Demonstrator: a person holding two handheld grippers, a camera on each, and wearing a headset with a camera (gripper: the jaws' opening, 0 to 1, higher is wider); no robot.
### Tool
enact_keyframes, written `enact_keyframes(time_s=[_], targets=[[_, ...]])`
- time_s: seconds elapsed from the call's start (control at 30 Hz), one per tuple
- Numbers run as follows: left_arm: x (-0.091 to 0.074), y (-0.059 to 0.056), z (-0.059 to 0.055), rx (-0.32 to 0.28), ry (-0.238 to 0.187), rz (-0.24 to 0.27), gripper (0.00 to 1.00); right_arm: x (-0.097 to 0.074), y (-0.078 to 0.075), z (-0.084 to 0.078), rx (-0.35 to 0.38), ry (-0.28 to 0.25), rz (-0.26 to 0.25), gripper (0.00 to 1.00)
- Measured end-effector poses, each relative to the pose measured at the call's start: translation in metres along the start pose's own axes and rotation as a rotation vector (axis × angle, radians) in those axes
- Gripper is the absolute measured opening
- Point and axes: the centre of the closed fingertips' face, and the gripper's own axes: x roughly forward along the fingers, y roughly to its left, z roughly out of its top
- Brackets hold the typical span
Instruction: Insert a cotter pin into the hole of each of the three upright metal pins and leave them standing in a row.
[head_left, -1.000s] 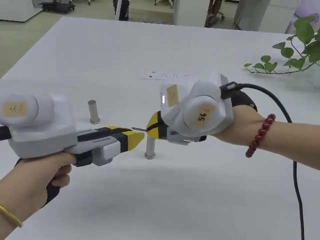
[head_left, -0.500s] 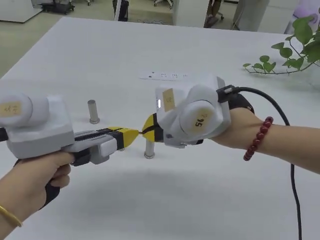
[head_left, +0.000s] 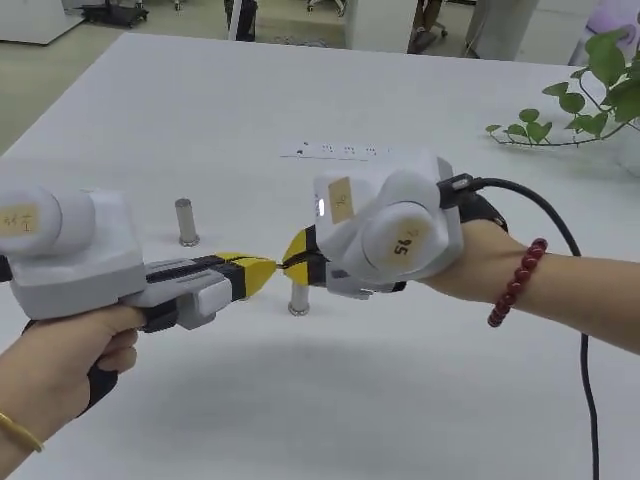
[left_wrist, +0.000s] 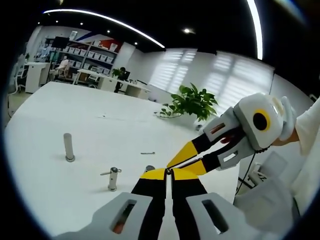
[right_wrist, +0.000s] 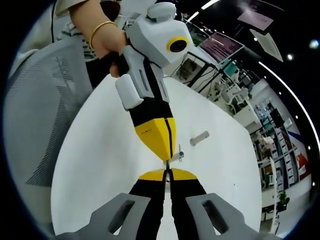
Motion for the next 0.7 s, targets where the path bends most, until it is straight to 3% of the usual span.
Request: enact_keyframes(time_s=[0.43, 0.7], targets=[[-0.003, -0.003, -0.003, 0.084, 0.023, -0.012, 0.00, -0.006, 0.002, -0.001, 0.262, -0.104, 0.046, 0.11], [-0.006, -0.007, -0.005, 0.116, 0.026, -0.039, 0.00, -0.009, 0.004, -0.006, 0.334, -0.151, 0.097, 0.12]])
